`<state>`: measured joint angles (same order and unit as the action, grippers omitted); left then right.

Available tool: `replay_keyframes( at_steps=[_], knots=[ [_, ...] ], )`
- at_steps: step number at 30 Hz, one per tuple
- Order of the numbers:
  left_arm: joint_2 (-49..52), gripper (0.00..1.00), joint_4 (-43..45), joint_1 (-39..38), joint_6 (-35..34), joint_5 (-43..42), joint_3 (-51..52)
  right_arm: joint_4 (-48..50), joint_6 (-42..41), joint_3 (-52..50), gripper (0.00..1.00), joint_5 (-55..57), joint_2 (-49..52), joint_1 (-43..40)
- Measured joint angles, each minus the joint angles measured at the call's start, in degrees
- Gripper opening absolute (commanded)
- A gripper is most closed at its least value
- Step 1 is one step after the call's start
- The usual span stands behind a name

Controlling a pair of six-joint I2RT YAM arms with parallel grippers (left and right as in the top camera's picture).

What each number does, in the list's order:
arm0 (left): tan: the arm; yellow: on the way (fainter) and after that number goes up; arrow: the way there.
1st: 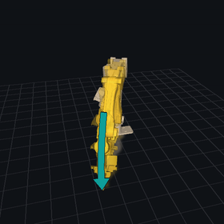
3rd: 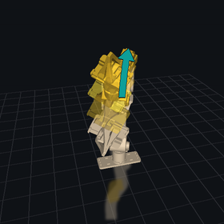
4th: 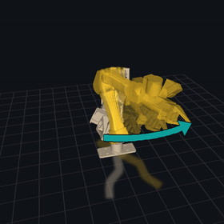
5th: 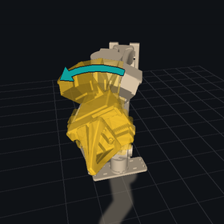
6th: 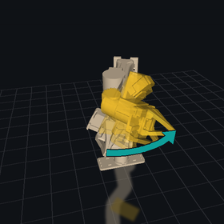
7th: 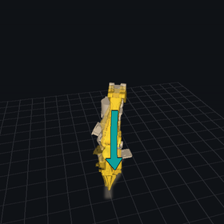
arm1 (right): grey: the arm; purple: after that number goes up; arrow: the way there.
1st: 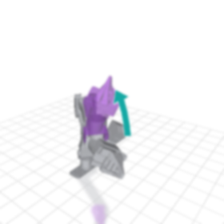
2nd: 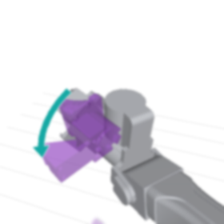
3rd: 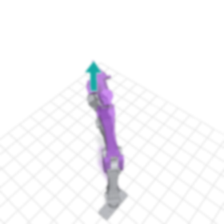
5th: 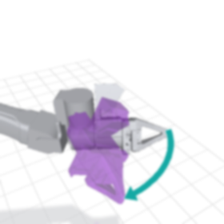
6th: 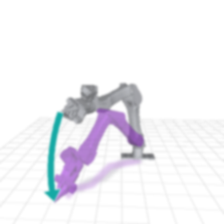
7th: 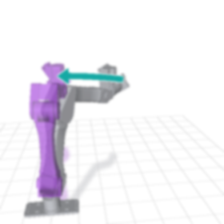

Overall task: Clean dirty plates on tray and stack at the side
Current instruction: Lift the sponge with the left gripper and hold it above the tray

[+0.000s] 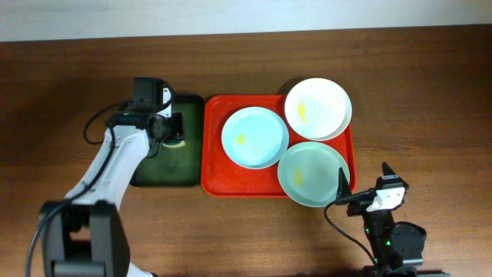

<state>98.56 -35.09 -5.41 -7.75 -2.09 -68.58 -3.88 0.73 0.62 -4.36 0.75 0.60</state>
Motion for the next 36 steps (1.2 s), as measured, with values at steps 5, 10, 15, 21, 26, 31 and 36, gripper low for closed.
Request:
replay_keyframes(
  at_steps=[5,10,15,21,26,31,36],
  knots=[
    [5.6,0.0,1.2,0.0,0.1,0.3,0.0,0.0,0.0,0.0,0.99,0.0,0.0,0.0],
    [6.0,0.0,1.7,0.0,0.2,3.0,0.0,0.0,0.0,0.0,0.98,0.0,0.0,0.0],
    [6.0,0.0,1.9,0.0,0.2,4.1,0.0,0.0,0.0,0.0,0.98,0.0,0.0,0.0],
    [6.0,0.0,2.5,0.0,0.2,4.1,0.0,0.0,0.0,0.0,0.98,0.0,0.0,0.0],
    [6.0,0.0,2.9,0.0,0.2,4.1,0.0,0.0,0.0,0.0,0.98,0.0,0.0,0.0],
    [6.0,0.0,2.9,0.0,0.2,4.1,0.0,0.0,-0.1,0.0,0.99,0.0,0.0,0.0],
    [6.0,0.0,2.9,0.0,0.2,4.1,0.0,0.0,0.0,0.0,0.98,0.0,0.0,0.2]
  ],
)
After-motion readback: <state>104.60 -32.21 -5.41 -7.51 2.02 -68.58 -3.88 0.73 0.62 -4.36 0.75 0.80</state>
